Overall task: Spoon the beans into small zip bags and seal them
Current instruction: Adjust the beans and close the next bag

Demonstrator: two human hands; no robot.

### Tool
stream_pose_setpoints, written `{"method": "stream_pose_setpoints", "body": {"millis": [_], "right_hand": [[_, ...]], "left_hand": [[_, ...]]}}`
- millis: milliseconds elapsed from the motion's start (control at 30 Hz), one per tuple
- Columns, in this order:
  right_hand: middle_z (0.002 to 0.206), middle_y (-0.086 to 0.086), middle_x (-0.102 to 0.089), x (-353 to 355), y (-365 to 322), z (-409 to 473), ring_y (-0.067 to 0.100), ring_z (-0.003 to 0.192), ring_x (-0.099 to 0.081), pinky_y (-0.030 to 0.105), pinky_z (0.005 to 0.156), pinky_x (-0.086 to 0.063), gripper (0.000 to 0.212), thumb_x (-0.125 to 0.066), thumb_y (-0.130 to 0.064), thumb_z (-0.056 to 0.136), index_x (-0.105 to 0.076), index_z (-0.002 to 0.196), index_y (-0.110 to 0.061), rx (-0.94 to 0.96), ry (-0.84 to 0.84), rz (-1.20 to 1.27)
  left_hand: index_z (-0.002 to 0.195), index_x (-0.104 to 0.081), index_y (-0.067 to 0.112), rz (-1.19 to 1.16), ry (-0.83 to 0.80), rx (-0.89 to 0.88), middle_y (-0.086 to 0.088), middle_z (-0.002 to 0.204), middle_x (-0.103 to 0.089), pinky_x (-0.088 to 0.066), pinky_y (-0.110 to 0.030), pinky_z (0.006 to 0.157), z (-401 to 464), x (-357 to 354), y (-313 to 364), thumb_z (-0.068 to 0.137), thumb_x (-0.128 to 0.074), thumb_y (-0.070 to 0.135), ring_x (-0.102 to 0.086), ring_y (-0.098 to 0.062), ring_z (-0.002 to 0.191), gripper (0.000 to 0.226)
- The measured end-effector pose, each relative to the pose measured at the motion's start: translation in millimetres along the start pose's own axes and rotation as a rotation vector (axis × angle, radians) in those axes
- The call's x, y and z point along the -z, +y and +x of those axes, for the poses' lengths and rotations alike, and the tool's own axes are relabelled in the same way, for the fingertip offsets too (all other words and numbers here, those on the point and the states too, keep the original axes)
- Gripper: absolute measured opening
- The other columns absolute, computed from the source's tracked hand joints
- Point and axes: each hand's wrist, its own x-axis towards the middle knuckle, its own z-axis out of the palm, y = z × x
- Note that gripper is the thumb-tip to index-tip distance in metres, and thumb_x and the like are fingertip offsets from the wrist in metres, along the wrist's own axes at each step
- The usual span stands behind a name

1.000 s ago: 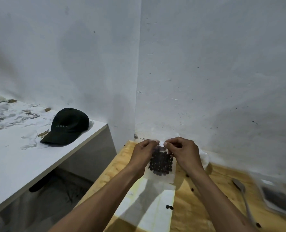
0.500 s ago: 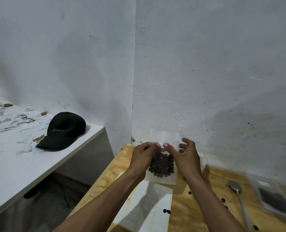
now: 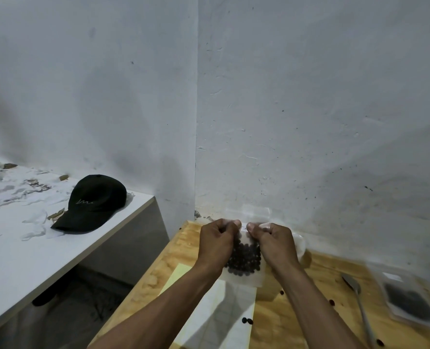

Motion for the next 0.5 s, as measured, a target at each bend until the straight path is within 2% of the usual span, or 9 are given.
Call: {"method": "stream_pose_setpoints", "body": {"millis": [100,233,333,400,433,500], "right_hand": [[0.08,0.0,-0.077,4.2,-2.9,-1.4,0.013,0.078,-0.071,0.026,0.069,-0.052,0.018,-0.064,-0.022,0.097,-0.075,0.085,-0.015,-0.005,0.0,-0.042],[0.078,-0.004,-0.07,16.4,-5.0,-4.8,0.01,0.074,-0.063,0.022,0.063,-0.044,0.026,-0.052,-0.027,0.104,-0.07,0.089,-0.014,-0.006,-0.053,-0.104],[0.087,0.0,-0.068,37.7,2.0,-8.0,0.013,0.082,-0.066,0.025,0.067,-0.047,0.029,-0.06,-0.04,0.098,-0.062,0.095,-0.012,-0.063,-0.182,-0.133],[0.098,0.002,-0.074,56.9,12.1,-8.0,0.018,0.093,-0.071,0.034,0.08,-0.057,0.029,-0.074,-0.036,0.089,-0.063,0.101,-0.012,-0.109,-0.24,-0.081],[0.103,0.002,-0.075,67.3,18.7,-6.8,0.019,0.097,-0.072,0.039,0.085,-0.059,0.026,-0.077,-0.029,0.086,-0.065,0.103,-0.014,-0.121,-0.22,-0.053],[0.105,0.006,-0.076,90.5,28.5,-5.7,0.022,0.096,-0.073,0.04,0.085,-0.06,0.021,-0.079,-0.016,0.086,-0.065,0.103,-0.015,-0.152,-0.09,0.007]], "left_hand": [[0.072,-0.071,0.001,-0.003,0.022,0.015,0.0,0.062,-0.065,-0.048,-0.019,0.064,-1.9,-4.0,2.8,0.093,-0.069,0.017,-0.057,-0.007,0.059,0.026],[0.062,-0.068,0.008,-0.01,0.024,0.047,0.0,0.057,-0.062,-0.048,-0.03,0.068,-3.3,-13.6,3.4,0.093,-0.07,0.019,-0.055,-0.01,0.057,0.032],[0.056,-0.056,0.014,-0.054,-0.009,0.089,0.009,0.048,-0.051,-0.042,-0.027,0.062,-3.5,-25.8,3.5,0.095,-0.068,0.019,-0.047,-0.007,0.048,0.042],[0.062,-0.06,0.011,-0.073,-0.058,0.128,0.007,0.051,-0.055,-0.042,-0.027,0.06,-3.7,-36.7,3.4,0.096,-0.069,0.025,-0.052,-0.01,0.052,0.038],[0.07,-0.066,0.008,-0.037,-0.098,0.147,0.004,0.057,-0.061,-0.044,-0.027,0.06,-3.2,-43.3,0.8,0.095,-0.07,0.03,-0.056,-0.012,0.057,0.034],[0.096,-0.072,0.008,0.072,-0.214,0.21,-0.001,0.081,-0.07,-0.05,-0.028,0.065,-5.9,-58.8,-4.7,0.09,-0.075,0.038,-0.065,-0.015,0.075,0.031]]}}
